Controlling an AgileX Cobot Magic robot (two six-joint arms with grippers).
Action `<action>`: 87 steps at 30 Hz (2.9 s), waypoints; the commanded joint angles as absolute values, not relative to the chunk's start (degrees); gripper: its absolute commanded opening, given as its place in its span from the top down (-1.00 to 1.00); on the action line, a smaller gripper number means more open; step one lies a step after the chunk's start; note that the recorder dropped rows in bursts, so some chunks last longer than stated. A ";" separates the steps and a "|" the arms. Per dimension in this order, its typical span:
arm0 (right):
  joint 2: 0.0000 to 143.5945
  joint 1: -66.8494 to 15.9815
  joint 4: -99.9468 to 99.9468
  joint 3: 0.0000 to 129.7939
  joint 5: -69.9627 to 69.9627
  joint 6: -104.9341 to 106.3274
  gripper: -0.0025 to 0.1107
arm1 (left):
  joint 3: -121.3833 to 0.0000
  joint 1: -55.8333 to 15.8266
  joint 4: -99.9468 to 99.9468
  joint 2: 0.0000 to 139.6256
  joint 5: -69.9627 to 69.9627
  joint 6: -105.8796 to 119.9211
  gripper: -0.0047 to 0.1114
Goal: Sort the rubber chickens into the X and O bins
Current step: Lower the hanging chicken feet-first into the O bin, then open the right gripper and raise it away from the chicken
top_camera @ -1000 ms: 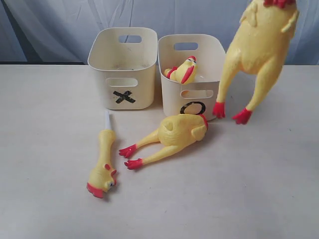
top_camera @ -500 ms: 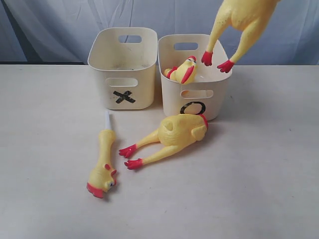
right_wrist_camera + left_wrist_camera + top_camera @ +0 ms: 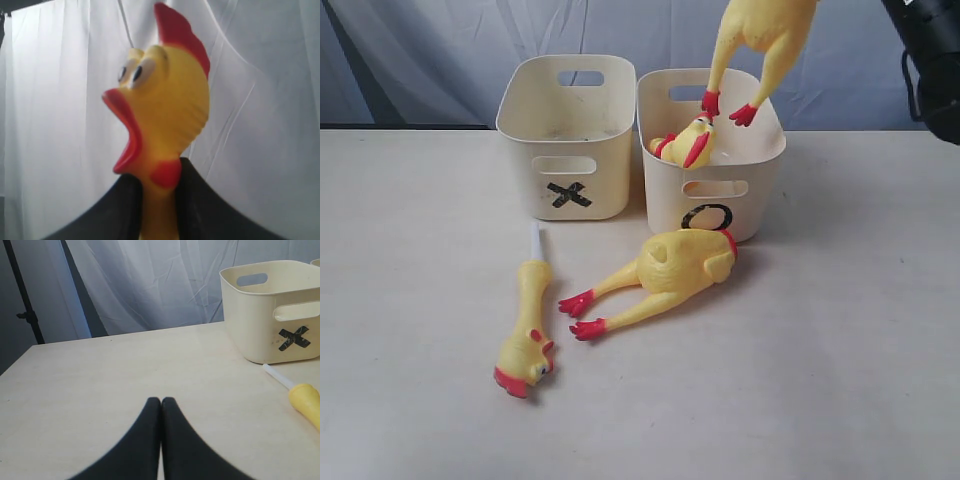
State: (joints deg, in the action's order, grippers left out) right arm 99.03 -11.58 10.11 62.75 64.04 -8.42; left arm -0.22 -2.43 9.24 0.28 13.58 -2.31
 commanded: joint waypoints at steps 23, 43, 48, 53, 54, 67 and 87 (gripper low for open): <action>103.13 -11.47 13.88 64.46 51.94 -7.31 0.97 | 0.00 -2.92 9.28 0.00 13.50 -2.47 0.92; 107.50 -14.54 20.53 78.33 27.52 -14.11 0.97 | 0.00 -2.92 9.28 0.00 13.50 -2.47 0.92; 110.31 -16.14 20.53 80.74 26.27 -14.11 0.97 | 0.00 -2.92 9.28 0.00 13.50 -2.47 0.92; 112.71 -16.83 20.53 81.92 25.10 -14.11 0.97 | 0.00 -2.92 9.28 0.00 13.50 -2.47 0.92; 113.04 -16.83 20.53 81.92 25.10 -14.11 0.97 | 0.00 -2.92 9.28 0.00 13.50 -2.47 0.92; 115.98 -16.83 20.53 81.92 24.64 -13.81 0.96 | 0.00 -2.92 9.28 0.00 13.50 -2.47 0.92; 116.44 -16.83 18.92 81.92 24.71 -13.71 0.07 | 0.00 -2.92 9.28 0.00 13.50 -2.47 0.92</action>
State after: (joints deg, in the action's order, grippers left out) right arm 116.54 -16.71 20.20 82.17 24.63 -13.94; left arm -0.22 -2.43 9.24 0.28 13.58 -2.31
